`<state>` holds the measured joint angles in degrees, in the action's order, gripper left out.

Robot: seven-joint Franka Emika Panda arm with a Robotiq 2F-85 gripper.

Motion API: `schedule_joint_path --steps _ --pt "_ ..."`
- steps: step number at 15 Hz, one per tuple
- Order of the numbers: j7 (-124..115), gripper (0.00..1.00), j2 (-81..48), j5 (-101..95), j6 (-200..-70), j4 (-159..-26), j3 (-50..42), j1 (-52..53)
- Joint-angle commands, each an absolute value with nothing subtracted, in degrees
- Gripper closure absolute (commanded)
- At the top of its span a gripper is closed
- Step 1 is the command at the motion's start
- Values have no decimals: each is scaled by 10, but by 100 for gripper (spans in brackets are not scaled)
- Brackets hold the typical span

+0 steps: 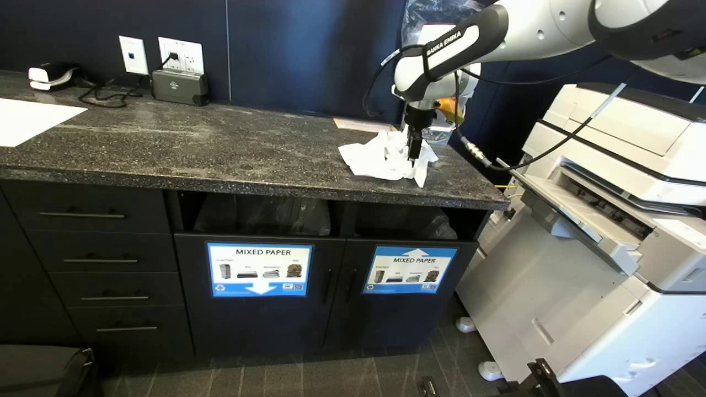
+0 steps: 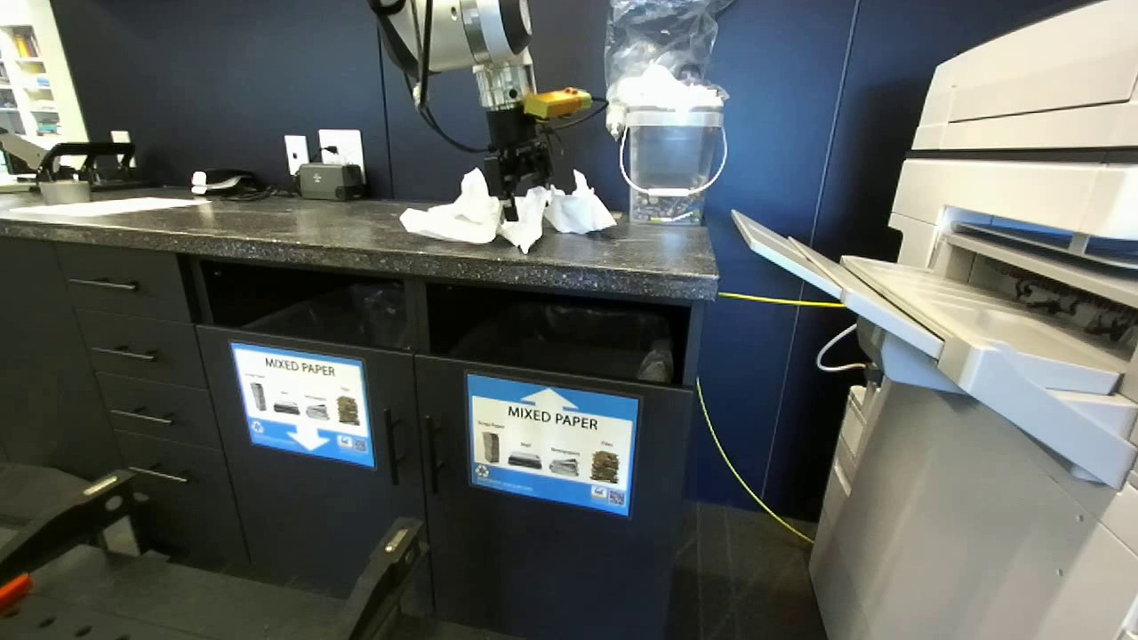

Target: Pick up the paper from the counter and throw it in the bin

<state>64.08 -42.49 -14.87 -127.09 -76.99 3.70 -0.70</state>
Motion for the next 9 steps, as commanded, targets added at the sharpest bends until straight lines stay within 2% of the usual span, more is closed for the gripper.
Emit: schedule_joint_path --steps 1,3,4,5,6,9 --pt "649 0 -439 -144 -1251 -747 35 -10" --pt "648 0 -443 -144 -1251 -746 34 -12" --pt "648 25 -443 -143 -1250 -747 35 -14" --pt "648 27 -442 -143 -1254 -750 35 -15" --pt "647 34 -443 -143 -1255 -749 35 -16" --pt "647 58 -441 -143 -1255 -751 35 -17"
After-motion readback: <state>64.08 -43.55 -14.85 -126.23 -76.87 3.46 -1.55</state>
